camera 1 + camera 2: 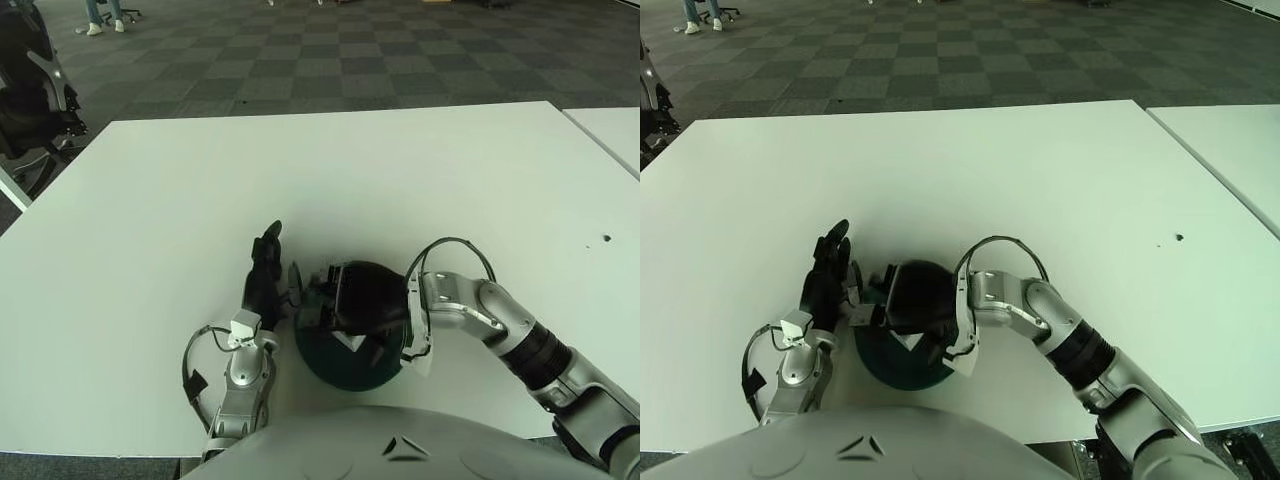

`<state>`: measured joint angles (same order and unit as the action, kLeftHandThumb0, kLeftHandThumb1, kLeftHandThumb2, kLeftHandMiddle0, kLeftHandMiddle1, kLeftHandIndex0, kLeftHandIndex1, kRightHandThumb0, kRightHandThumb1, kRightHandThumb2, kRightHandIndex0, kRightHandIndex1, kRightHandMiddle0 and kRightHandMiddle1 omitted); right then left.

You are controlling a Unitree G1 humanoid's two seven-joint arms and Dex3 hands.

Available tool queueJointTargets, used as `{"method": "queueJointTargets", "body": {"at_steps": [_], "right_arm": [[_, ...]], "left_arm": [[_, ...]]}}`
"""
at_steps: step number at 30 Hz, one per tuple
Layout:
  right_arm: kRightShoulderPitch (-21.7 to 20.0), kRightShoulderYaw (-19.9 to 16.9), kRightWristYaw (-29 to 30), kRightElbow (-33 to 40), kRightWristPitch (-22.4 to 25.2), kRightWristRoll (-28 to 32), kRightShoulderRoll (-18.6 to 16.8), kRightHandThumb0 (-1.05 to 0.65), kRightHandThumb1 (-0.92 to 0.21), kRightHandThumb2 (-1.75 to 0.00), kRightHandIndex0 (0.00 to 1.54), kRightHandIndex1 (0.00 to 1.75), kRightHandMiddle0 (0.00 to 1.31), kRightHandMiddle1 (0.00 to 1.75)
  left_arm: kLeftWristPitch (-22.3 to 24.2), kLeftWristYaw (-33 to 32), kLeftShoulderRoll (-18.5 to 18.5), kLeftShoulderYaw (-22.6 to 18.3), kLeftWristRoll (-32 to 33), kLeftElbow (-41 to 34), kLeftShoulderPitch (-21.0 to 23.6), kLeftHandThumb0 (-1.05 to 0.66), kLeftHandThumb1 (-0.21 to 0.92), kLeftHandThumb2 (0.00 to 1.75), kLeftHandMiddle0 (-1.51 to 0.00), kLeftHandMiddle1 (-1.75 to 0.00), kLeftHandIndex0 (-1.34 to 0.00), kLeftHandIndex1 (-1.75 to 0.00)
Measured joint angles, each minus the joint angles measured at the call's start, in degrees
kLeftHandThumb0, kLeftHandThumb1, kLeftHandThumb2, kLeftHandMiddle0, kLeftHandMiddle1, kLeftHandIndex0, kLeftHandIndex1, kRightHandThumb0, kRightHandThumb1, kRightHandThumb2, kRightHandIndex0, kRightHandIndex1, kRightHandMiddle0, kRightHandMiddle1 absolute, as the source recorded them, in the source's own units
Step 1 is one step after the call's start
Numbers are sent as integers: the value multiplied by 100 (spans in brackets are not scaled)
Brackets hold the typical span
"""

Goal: Put the charger into the plate.

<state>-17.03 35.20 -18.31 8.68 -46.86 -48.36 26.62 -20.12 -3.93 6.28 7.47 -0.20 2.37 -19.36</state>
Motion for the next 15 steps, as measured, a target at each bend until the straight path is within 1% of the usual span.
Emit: {"method": "queueJointTargets", "body": {"at_steps": [3, 4, 5, 6, 7, 9, 10, 11, 13, 15], "right_arm": [[77, -96, 230, 8, -11, -110, 2, -39, -68, -84, 86, 175, 35, 174], [122, -128, 319, 14, -15, -169, 4, -48, -73, -82, 84, 175, 34, 173], [163, -153, 402, 16, -21, -231, 4, -59, -80, -80, 82, 175, 34, 170], [202, -168, 486, 16, -28, -286, 5, -70, -84, -80, 79, 175, 33, 169], [226, -172, 560, 16, -40, -350, 7, -74, -86, -81, 78, 175, 32, 168], [242, -175, 682, 14, -79, -477, 12, -85, -90, -83, 69, 175, 29, 166], [243, -176, 737, 14, -93, -526, 17, -89, -90, -86, 62, 175, 26, 165], [243, -176, 772, 14, -113, -555, 24, -90, -91, -87, 60, 175, 25, 165], [243, -179, 805, 14, -131, -626, 50, -95, -92, -91, 48, 175, 20, 162], [243, -191, 805, 14, -126, -657, 75, -98, -92, -94, 42, 175, 18, 160]], "left_arm": [[0, 20, -3, -4, 59, -7, 19, -84, 92, 101, -19, -2, 0, -63], [12, 29, -4, -6, 94, -13, 21, -84, 92, 101, -19, -2, 0, -63], [30, 35, -4, -10, 128, -20, 22, -84, 92, 101, -18, -1, 0, -62], [49, 38, -4, -14, 157, -30, 22, -84, 92, 101, -18, -1, 0, -61], [64, 40, -3, -16, 186, -40, 21, -84, 92, 101, -18, -1, 0, -61], [110, 45, -2, -21, 212, -61, 20, -83, 92, 100, -17, -1, 0, -60], [134, 45, -2, -24, 228, -69, 23, -83, 92, 100, -17, -1, 0, -60], [158, 47, -2, -25, 245, -80, 27, -82, 92, 100, -17, -1, 0, -60], [207, 55, -2, -24, 286, -105, 37, -82, 92, 99, -18, -1, 0, -60], [245, 61, -2, -24, 319, -127, 43, -81, 92, 98, -18, -1, 0, -60]]}}
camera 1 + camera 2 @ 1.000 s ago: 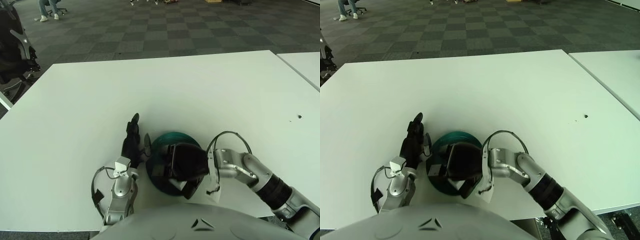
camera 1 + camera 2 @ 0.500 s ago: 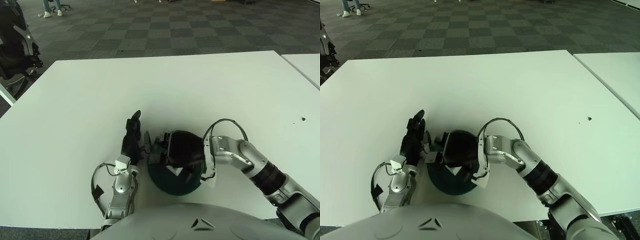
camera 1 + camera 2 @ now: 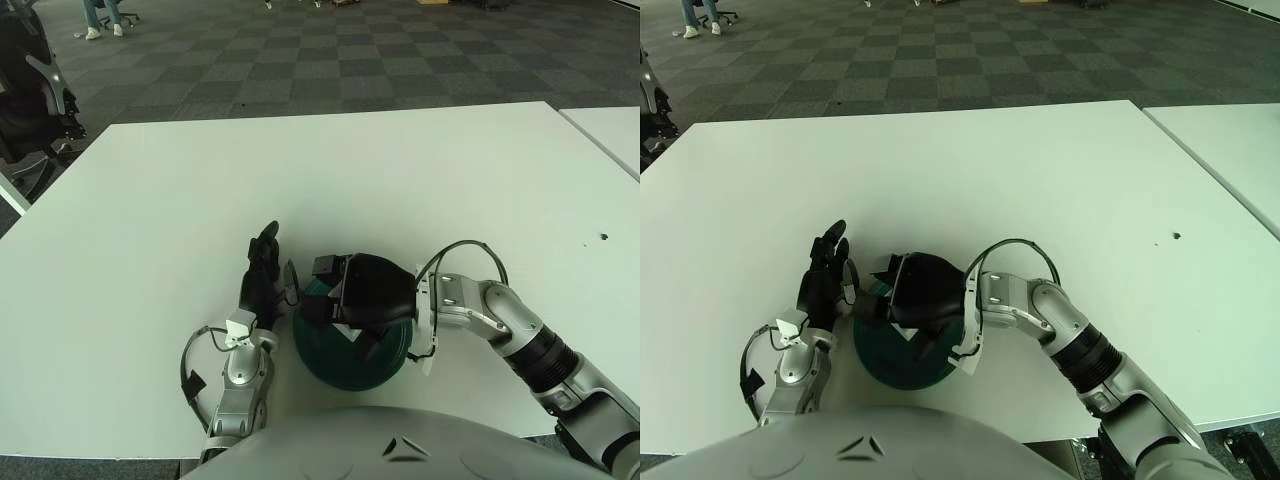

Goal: Put the charger into the plate.

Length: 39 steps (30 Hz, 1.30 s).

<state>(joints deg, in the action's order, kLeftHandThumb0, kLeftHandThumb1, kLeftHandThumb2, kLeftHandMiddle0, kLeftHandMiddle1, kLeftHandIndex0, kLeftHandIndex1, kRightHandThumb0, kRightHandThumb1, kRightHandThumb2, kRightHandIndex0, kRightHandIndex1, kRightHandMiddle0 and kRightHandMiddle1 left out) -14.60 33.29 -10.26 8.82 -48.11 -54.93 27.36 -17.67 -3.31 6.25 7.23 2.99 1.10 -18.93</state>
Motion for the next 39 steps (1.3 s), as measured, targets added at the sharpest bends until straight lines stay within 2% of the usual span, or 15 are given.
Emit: {"method": "queueJointTargets", "body": {"at_steps": [1, 2, 3, 4, 5, 7, 9, 17, 24, 26, 32, 39], "right_arm": [[0, -10, -1, 0, 0, -1, 17, -99, -92, -95, 33, 166, 15, 153], [0, -24, -5, 0, 4, 0, 33, -100, -92, -96, 29, 163, 13, 150], [0, -34, -20, 1, 11, 2, 50, -101, -92, -97, 25, 148, 10, 143], [0, -44, -57, 5, 36, 8, 67, -101, -92, -97, 23, 142, 9, 140], [0, -48, -88, 7, 60, 10, 85, -103, -92, -98, 22, 115, 4, 124], [0, -58, -162, 18, 107, 24, 110, -104, -92, -98, 23, 99, 2, 115], [0, -68, -228, 27, 146, 45, 137, -104, -92, -98, 23, 90, 1, 107], [3, -162, -252, 27, 167, 167, 188, -105, -92, -97, 19, 74, 0, 77], [15, -249, 65, -48, 51, 157, 237, -105, -92, -97, 15, 69, 0, 56], [15, -250, 126, -52, 17, 136, 255, -105, -92, -99, 17, 57, 0, 46], [11, -248, 159, -52, -80, -26, 354, -105, -92, -102, 23, 28, 0, 32], [-31, -257, 163, -93, -150, -73, 449, -105, -92, -103, 25, 13, 0, 27]], "left_arm": [[13, 2, 0, 0, 7, -8, 5, -81, 92, 98, -18, -1, 0, -60], [39, 6, 0, -2, 33, -19, 10, -80, 92, 98, -19, -1, 0, -60], [66, 13, 0, -4, 67, -30, 18, -80, 92, 97, -19, -1, 0, -59], [104, 23, 0, -8, 116, -43, 27, -80, 92, 97, -19, -1, 0, -59], [129, 31, 0, -13, 138, -51, 36, -79, 92, 97, -19, -1, 0, -58], [176, 39, 0, -17, 190, -63, 48, -78, 92, 97, -20, -1, 0, -57], [206, 41, 0, -24, 243, -67, 57, -77, 92, 97, -20, -2, 0, -57], [216, 58, 0, -34, 334, -66, 73, -76, 92, 97, -20, -1, 0, -56], [210, 60, -2, -33, 326, -72, 73, -76, 92, 96, -20, -1, 0, -56], [208, 60, -2, -33, 322, -69, 73, -78, 92, 97, -21, -1, 0, -58], [87, 59, -5, -38, 234, 27, 89, -81, 92, 99, -23, -2, 0, -62], [-10, 90, -2, -85, 305, 165, 181, -80, 92, 101, -24, -2, 0, -64]]}}
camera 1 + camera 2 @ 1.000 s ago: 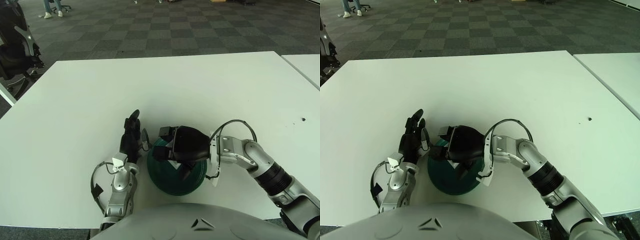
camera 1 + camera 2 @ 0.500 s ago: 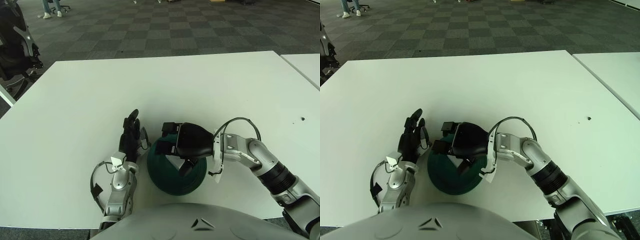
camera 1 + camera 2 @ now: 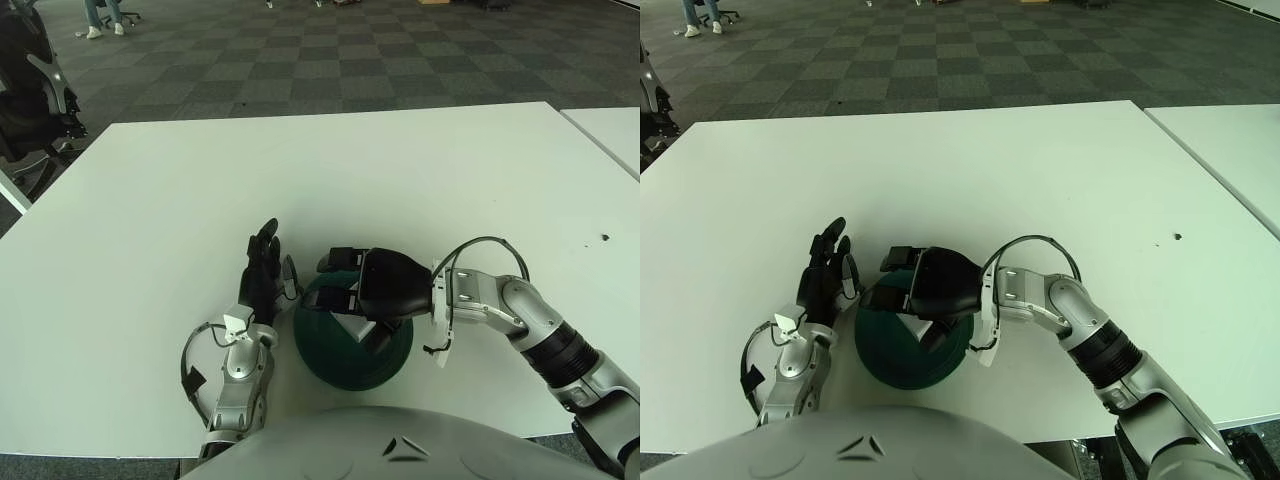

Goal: Put the charger into the plate.

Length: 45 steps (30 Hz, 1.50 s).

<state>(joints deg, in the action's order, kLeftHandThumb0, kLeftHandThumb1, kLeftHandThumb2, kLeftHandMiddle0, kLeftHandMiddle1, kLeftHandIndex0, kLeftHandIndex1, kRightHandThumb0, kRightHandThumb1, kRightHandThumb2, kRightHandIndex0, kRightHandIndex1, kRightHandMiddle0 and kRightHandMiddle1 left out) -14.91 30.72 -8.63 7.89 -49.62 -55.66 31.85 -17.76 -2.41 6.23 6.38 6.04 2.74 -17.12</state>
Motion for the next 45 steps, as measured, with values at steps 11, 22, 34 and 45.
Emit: {"method": "queueJointTargets", "body": {"at_steps": [11, 22, 34, 45], "right_arm": [[299, -309, -119, -116, 577, 1466, -263, -103, -92, -96, 28, 7, 0, 57], [1229, -1037, -564, -207, 2862, 3933, -1224, -94, -92, -89, 31, 6, 0, 53], [2052, -1743, 138, -292, 3379, 5086, -2379, -87, -92, -86, 21, 1, 0, 46], [2522, -2159, 576, -89, 4077, 6121, -3383, -85, -92, -76, 23, 2, 0, 80]], "left_arm": [[-335, 168, 0, -33, 204, 158, -11, -84, 92, 101, -21, 0, 0, -52], [-569, 134, 2, 51, -189, 114, -270, -89, 92, 99, -23, -2, 0, -71], [-744, 41, 36, 51, -343, 27, -446, -90, 92, 97, -23, -1, 0, -79], [-717, -34, 51, 140, -500, -340, -817, -92, 92, 100, -17, 0, 0, -65]]}}
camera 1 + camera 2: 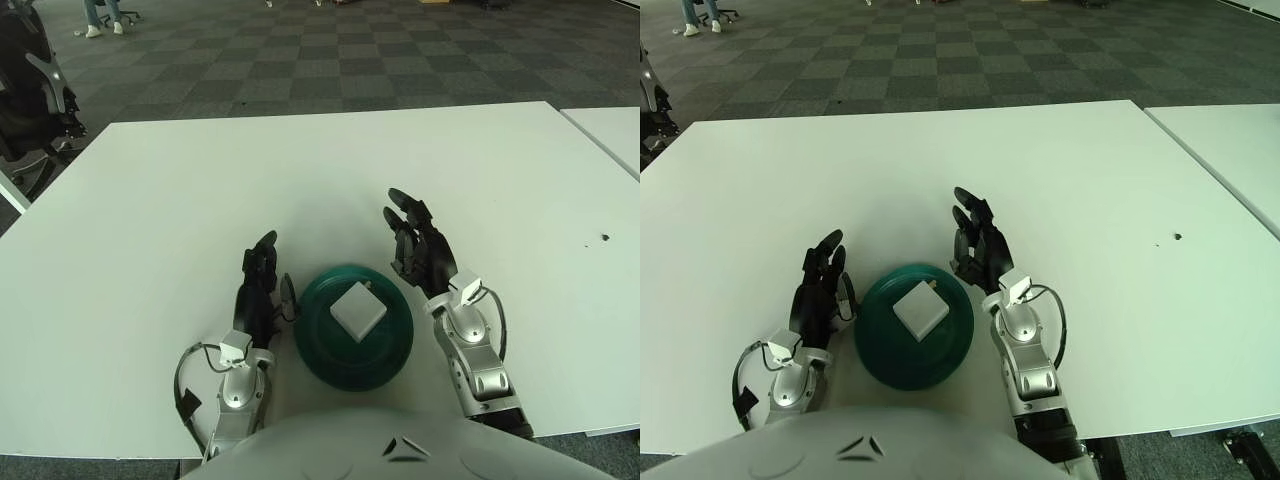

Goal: Put the charger into the plate.

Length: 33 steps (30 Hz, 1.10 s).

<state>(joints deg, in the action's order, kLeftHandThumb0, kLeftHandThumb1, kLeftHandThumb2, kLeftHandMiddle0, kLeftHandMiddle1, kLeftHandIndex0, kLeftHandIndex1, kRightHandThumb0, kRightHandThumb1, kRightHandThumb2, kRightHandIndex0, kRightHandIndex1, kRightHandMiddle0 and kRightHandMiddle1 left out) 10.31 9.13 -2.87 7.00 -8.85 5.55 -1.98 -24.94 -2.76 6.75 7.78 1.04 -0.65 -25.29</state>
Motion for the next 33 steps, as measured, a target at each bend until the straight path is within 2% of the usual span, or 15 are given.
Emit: {"method": "queueJointTargets", "body": {"at_steps": [9, 15, 23, 27, 33], "right_arm": [[217, -326, 18, 68, 13, 237, -114, -85, -92, -73, 26, 3, 0, 89], [261, -453, 74, -60, -137, -4, -55, -88, -92, -78, 28, 3, 0, 85], [342, -485, 59, -433, -610, -252, 42, -89, -92, -81, 30, 3, 0, 81], [349, -590, -109, -948, -963, -197, 134, -88, -92, -81, 30, 3, 0, 78], [-31, -864, -275, -1733, -1621, -158, 287, -86, -92, -82, 25, 0, 0, 70]], "left_arm": [[121, 71, -5, -33, 106, -98, -57, -94, 92, 100, -15, 0, 0, -58], [179, 164, -48, -95, 201, -128, -59, -93, 92, 100, -14, 0, 0, -55], [231, 301, -101, -157, 297, -141, -46, -93, 92, 99, -15, 0, 0, -56], [235, 391, -162, -199, 307, -137, -40, -94, 92, 99, -14, 0, 0, -56], [246, 460, -251, -290, 312, -129, -39, -95, 92, 100, -15, 0, 0, -56]]}}
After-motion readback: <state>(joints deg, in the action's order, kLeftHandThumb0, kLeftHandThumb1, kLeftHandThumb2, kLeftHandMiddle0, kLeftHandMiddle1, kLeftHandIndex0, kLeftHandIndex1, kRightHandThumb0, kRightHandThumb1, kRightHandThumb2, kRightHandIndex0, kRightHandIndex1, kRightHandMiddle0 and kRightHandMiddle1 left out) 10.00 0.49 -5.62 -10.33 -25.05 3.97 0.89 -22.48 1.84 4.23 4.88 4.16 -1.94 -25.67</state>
